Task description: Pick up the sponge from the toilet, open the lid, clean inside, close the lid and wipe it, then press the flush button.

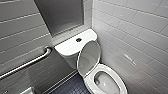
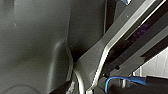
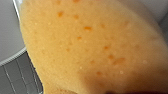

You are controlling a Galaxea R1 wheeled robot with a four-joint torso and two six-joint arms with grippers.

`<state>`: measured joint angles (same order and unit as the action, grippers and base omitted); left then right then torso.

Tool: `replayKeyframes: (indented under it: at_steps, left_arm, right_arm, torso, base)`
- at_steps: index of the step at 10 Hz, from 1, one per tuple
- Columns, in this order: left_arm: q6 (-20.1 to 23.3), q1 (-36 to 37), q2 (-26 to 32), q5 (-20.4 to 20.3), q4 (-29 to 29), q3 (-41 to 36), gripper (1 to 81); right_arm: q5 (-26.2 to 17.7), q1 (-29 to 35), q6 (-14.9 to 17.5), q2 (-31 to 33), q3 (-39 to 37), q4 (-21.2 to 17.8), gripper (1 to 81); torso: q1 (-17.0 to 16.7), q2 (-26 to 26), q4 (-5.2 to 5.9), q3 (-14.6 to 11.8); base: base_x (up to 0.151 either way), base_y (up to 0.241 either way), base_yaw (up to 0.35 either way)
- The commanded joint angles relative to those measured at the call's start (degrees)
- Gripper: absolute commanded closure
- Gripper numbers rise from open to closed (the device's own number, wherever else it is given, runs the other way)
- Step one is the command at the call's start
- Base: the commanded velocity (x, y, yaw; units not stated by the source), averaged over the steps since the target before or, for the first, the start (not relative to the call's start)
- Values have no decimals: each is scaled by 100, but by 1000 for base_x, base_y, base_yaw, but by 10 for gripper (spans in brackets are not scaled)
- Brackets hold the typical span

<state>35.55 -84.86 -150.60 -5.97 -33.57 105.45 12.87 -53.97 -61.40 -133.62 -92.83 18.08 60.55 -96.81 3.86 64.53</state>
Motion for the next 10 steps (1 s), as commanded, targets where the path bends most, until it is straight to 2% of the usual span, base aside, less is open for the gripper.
replayKeyframes:
  at_steps: [1, 5, 8, 9, 10]
  left_arm:
    - [14, -141, 47, 589, 53, -182, 10]
    - [14, -141, 73, 597, 53, -191, 10]
    - [14, -71, 196, 606, 44, -287, 10]
    - [5, 17, 292, 641, 26, -401, 10]
    - [-4, 87, 424, 650, 26, -568, 10]
  right_arm:
    - [337, 101, -56, 815, 460, -85, 811]
    - [1163, -883, -48, 993, 215, -68, 811]
    - [1542, -1789, -4, 966, -224, -24, 811]
    - [1534, -2017, 49, 992, -453, 97, 811]
    - [1534, -2244, 67, 1011, -725, 510, 811]
  torso:
    - [0, 0, 0, 0]
    - [0, 0, 0, 0]
    - [0, 0, 0, 0]
    - [0, -2, 0, 0]
    - [0, -2, 0, -2]
  base:
    - [0, 0, 0]
    - [0, 0, 0]
    - [0, 0, 0]
    - [0, 0, 0]
    - [0, 0, 0]
